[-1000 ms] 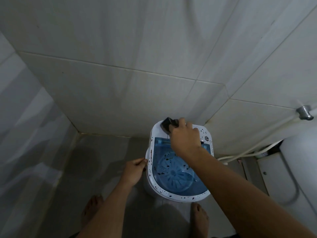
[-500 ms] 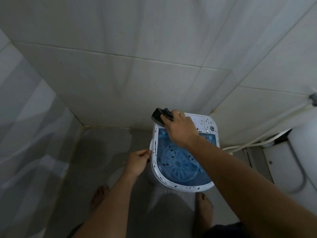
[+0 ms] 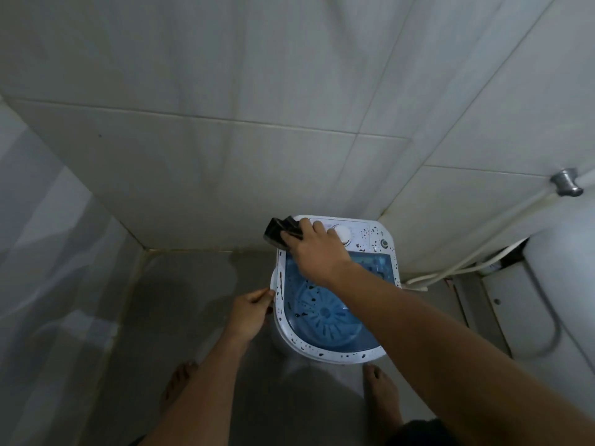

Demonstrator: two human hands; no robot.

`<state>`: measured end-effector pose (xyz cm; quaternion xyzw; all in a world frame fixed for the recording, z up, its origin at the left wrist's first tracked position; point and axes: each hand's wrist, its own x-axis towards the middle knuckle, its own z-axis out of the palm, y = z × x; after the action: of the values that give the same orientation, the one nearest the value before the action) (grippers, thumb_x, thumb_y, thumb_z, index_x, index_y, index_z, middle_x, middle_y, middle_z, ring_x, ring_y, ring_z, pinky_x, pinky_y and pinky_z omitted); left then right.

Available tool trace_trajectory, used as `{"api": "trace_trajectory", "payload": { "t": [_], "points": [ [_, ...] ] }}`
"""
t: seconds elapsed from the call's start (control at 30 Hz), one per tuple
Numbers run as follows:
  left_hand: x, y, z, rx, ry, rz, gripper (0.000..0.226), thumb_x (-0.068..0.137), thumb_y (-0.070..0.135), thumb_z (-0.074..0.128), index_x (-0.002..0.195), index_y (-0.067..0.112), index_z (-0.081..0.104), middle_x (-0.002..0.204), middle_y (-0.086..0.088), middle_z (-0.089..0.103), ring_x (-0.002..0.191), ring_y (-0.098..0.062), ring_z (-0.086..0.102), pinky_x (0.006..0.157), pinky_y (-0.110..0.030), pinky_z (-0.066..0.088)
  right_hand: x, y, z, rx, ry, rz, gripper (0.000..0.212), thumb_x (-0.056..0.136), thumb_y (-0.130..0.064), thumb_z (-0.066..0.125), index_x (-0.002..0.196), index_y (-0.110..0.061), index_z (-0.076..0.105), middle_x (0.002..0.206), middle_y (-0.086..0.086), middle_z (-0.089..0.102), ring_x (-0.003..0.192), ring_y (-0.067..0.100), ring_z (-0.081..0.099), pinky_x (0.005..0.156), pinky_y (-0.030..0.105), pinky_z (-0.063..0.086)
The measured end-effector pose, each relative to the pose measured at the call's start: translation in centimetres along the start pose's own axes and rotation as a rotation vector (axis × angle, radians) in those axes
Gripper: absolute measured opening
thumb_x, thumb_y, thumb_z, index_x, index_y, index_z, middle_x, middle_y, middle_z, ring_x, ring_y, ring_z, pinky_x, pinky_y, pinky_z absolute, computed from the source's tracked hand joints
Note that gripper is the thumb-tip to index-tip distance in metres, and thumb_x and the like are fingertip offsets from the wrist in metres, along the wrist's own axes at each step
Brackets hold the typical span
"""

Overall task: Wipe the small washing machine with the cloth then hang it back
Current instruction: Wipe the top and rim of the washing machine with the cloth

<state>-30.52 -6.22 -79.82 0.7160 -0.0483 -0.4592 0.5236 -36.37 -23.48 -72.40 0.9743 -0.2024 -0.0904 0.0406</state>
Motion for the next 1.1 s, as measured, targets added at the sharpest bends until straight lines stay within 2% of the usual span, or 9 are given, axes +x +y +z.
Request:
{"api": "trace_trajectory", "payload": {
  "t": [0.13, 0.27, 0.37, 0.43, 0.57, 0.67, 0.77, 0.9, 1.1],
  "points": [
    [-0.3, 0.2, -0.1, 0.036, -0.018, -0.001, 0.017, 0.101, 0.019, 0.058, 0.1, 0.025, 0.074, 0.09, 0.003, 0.077, 0.086, -0.017, 0.073, 0.086, -0.035, 0.057, -1.8, 2.7, -0.4, 0.0, -0.028, -0.161, 0.056, 0.095, -0.03, 0.055, 0.148, -0.03, 0.039, 0.125, 0.014, 0.045, 0.105, 0.033, 0.049, 0.08, 0.048, 0.048],
    [0.1, 0.0, 0.0, 0.034, -0.002, 0.009, 0.021, 0.101, 0.015, 0.059, 0.114, 0.012, 0.075, 0.086, 0.004, 0.077, 0.083, -0.017, 0.074, 0.084, -0.032, 0.058, -1.4, 4.4, -2.4, 0.077, -0.036, 0.069, 0.046, 0.097, -0.027, 0.05, 0.143, -0.026, 0.045, 0.126, 0.015, 0.044, 0.109, 0.037, 0.05, 0.083, 0.048, 0.049],
    [0.3, -0.2, 0.0, 0.019, -0.006, 0.007, 0.023, 0.1, 0.013, 0.059, 0.118, 0.008, 0.073, 0.09, -0.001, 0.077, 0.086, -0.021, 0.073, 0.088, -0.037, 0.057, -1.0, 4.0, -2.9, 0.14, 0.014, 0.162, 0.044, 0.099, -0.027, 0.047, 0.143, -0.024, 0.046, 0.123, 0.016, 0.046, 0.108, 0.038, 0.051, 0.083, 0.049, 0.051],
    [0.4, -0.3, 0.0, 0.024, -0.014, -0.004, 0.021, 0.101, 0.014, 0.058, 0.115, 0.011, 0.074, 0.093, -0.004, 0.078, 0.09, -0.024, 0.074, 0.093, -0.042, 0.057, -1.3, 2.8, -2.2, 0.131, -0.015, 0.163, 0.048, 0.097, -0.025, 0.051, 0.144, -0.024, 0.042, 0.128, 0.017, 0.044, 0.111, 0.037, 0.049, 0.086, 0.051, 0.049],
    [0.6, -0.4, 0.0, -0.012, -0.015, -0.033, 0.02, 0.1, 0.015, 0.059, 0.113, 0.011, 0.074, 0.096, -0.007, 0.078, 0.092, -0.026, 0.074, 0.093, -0.044, 0.057, -3.4, 0.5, -0.5, 0.052, -0.067, -0.011, 0.061, 0.092, -0.024, 0.057, 0.149, -0.022, 0.036, 0.13, 0.018, 0.043, 0.111, 0.038, 0.048, 0.09, 0.053, 0.048],
    [0.8, -0.5, -0.2, -0.008, -0.011, -0.038, 0.019, 0.1, 0.015, 0.06, 0.113, 0.013, 0.074, 0.097, -0.008, 0.079, 0.092, -0.025, 0.075, 0.089, -0.04, 0.058, -3.9, 1.1, -1.2, 0.034, -0.099, 0.112, 0.055, 0.089, -0.023, 0.059, 0.141, -0.016, 0.045, 0.129, 0.017, 0.044, 0.111, 0.037, 0.049, 0.082, 0.049, 0.049],
    [1.2, -0.8, -0.4, 0.011, -0.022, -0.044, 0.02, 0.1, 0.018, 0.061, 0.114, 0.016, 0.074, 0.1, -0.008, 0.08, 0.095, -0.026, 0.075, 0.095, -0.045, 0.057, -3.9, 1.6, -2.4, 0.054, -0.169, 0.292, 0.043, 0.086, -0.022, 0.062, 0.127, -0.01, 0.055, 0.124, 0.015, 0.044, 0.105, 0.033, 0.05, 0.074, 0.042, 0.047],
    [1.3, -0.9, -0.3, 0.034, -0.03, -0.052, 0.018, 0.099, 0.02, 0.061, 0.112, 0.019, 0.074, 0.102, -0.007, 0.08, 0.097, -0.024, 0.075, 0.098, -0.047, 0.056, -4.2, 0.9, -2.2, 0.025, -0.214, 0.264, 0.04, 0.087, -0.017, 0.059, 0.124, -0.005, 0.055, 0.122, 0.017, 0.044, 0.102, 0.032, 0.051, 0.066, 0.038, 0.044],
    [1.3, -1.0, -0.5, 0.075, -0.028, -0.027, 0.022, 0.1, 0.023, 0.061, 0.117, 0.019, 0.074, 0.105, -0.006, 0.08, 0.1, -0.025, 0.075, 0.099, -0.047, 0.055, -0.6, 3.7, -3.9, 0.029, -0.137, 0.27, 0.044, 0.088, -0.014, 0.059, 0.133, -0.016, 0.055, 0.128, 0.013, 0.044, 0.113, 0.034, 0.048, 0.078, 0.044, 0.046]
  ]
}}
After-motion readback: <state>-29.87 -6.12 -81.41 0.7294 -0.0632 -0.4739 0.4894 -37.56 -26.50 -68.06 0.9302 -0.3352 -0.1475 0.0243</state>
